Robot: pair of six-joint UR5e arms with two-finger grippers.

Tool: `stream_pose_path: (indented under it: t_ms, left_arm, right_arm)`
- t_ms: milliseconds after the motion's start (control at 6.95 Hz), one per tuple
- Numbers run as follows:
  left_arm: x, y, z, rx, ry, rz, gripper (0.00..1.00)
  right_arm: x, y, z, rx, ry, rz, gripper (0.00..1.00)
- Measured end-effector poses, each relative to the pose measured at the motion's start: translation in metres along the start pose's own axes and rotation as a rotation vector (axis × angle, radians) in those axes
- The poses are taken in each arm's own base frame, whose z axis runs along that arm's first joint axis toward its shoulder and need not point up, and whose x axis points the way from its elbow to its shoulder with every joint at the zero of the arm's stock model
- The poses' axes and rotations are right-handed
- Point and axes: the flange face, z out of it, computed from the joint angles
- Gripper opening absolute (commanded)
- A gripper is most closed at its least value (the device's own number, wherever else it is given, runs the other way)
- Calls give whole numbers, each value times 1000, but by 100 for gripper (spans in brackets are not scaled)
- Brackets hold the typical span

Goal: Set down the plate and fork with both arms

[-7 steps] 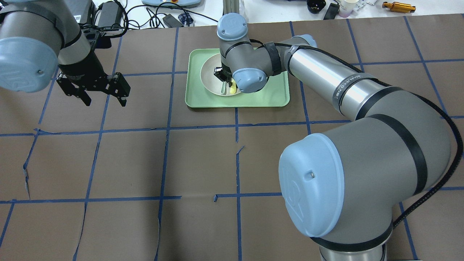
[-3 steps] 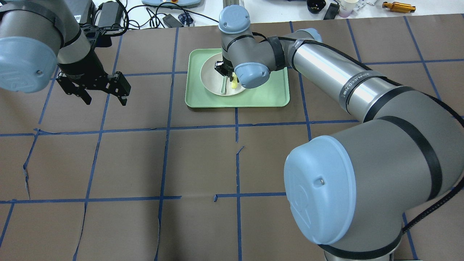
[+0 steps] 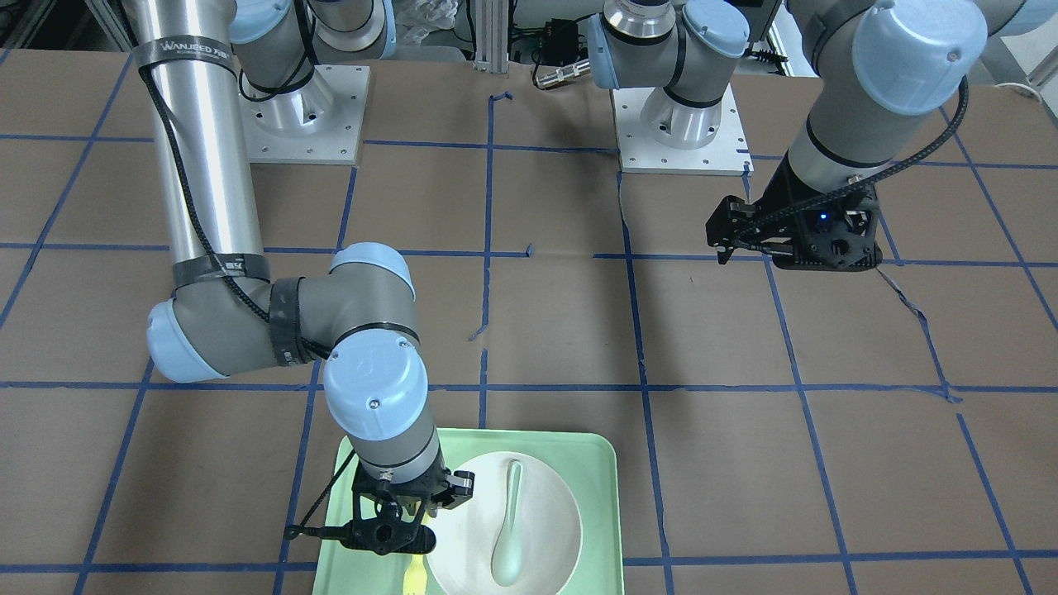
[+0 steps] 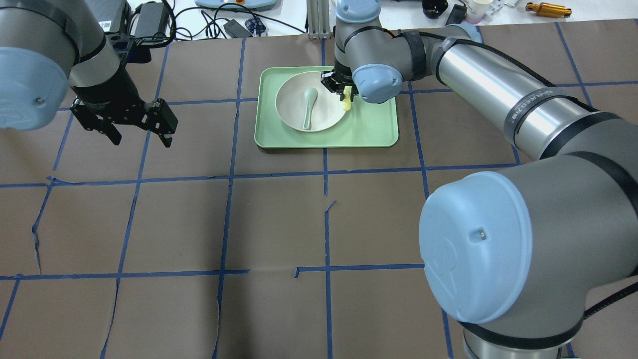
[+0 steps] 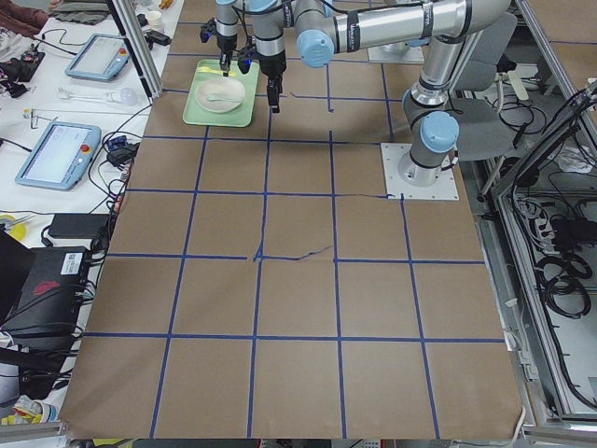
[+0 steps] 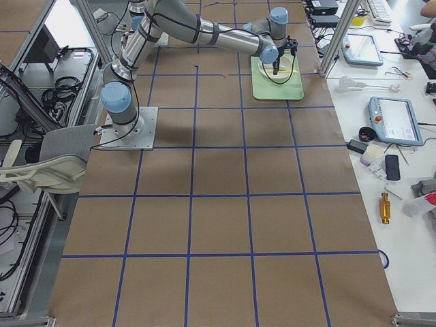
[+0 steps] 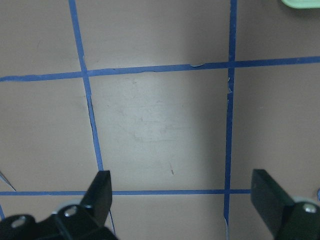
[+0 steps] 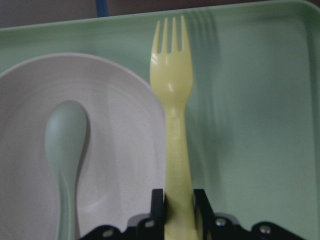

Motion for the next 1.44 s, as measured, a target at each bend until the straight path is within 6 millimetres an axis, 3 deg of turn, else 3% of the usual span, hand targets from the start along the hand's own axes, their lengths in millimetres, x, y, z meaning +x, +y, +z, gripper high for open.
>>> stream_pose_path:
  t_ms: [288,432,575,719,1151,1438]
  left_arm:
    - [1,8,-7,-3,-2,3,100]
    - [1,8,-9,0,-4,2,100]
    - [1,9,-10,2,-3,2,100]
    - [1,9,-9,3,0,2,100]
    - [1,9,-8,5,1,1,100]
    - [1,8,-11,12,1,-3,100]
  right_arm:
    - [18,15,23,-39,15,-34,26]
    - [23,19,30,-46,21,-40,38]
    - [25,20,32,-49,24,-43,52]
    - [26,21,33,-50,30,-45,86]
    - [34,26,23,-66,87,-59,92]
    - [41,40,-26,-108,120,-89,92]
